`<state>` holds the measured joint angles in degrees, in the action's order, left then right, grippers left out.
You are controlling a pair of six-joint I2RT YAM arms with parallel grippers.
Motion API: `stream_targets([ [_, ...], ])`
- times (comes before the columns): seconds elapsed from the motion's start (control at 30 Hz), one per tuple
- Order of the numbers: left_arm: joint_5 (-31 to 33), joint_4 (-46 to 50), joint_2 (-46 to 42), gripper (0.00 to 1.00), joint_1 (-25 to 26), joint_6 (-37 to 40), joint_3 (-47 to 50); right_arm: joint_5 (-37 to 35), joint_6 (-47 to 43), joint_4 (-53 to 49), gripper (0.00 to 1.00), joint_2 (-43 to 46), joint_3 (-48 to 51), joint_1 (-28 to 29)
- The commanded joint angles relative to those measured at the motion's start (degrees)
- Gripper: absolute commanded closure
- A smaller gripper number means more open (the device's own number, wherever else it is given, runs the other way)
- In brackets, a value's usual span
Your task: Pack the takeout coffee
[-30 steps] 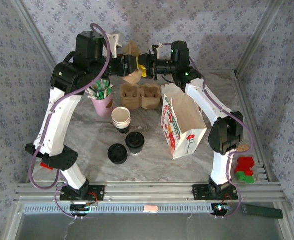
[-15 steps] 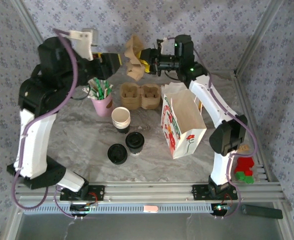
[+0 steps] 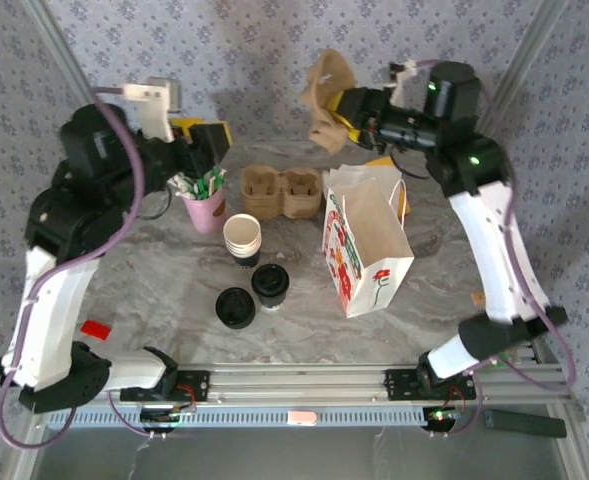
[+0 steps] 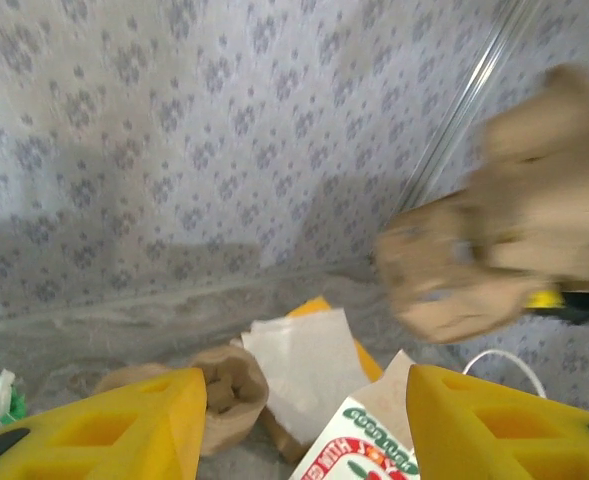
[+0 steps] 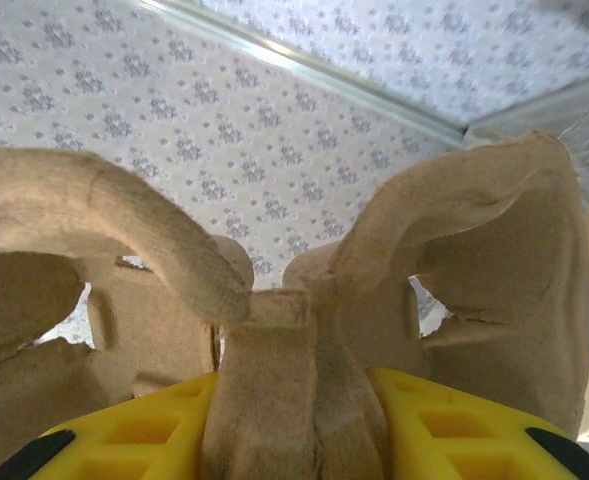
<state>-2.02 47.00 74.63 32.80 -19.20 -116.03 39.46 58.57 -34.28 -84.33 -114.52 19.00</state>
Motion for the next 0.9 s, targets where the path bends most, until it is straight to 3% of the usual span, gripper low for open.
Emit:
stream_targets([
  [0.0, -2.42, -3.69, 4.02, 0.44, 0.33, -1.76, 2.41, -5.69, -3.64, -7.45, 0.60, 7.16, 3.97, -1.69],
  [0.33, -12.26, -10.70, 18.97, 0.40, 1.79, -5.68, 0.73, -8.01, -5.83, -15.28, 0.58, 23.59, 15.84, -6.34],
  [0.47, -14.42, -6.89, 26.91, 0.32, 4.74, -2.21, -8.35, -8.13, -5.92, -16.94, 0.59, 25.68, 18.25, -6.70],
  [0.67, -17.12, 4.93, 40.59, 0.30, 8.46, 4.99, -26.10, -8.02, -6.02, -17.01, 0.58, 26.25, 18.25, -7.29],
  [0.87, -18.83, 5.71, 44.03, 0.30, 9.01, 7.34, -26.42, -7.43, -6.98, -18.72, 0.58, 27.14, 17.31, -9.44],
])
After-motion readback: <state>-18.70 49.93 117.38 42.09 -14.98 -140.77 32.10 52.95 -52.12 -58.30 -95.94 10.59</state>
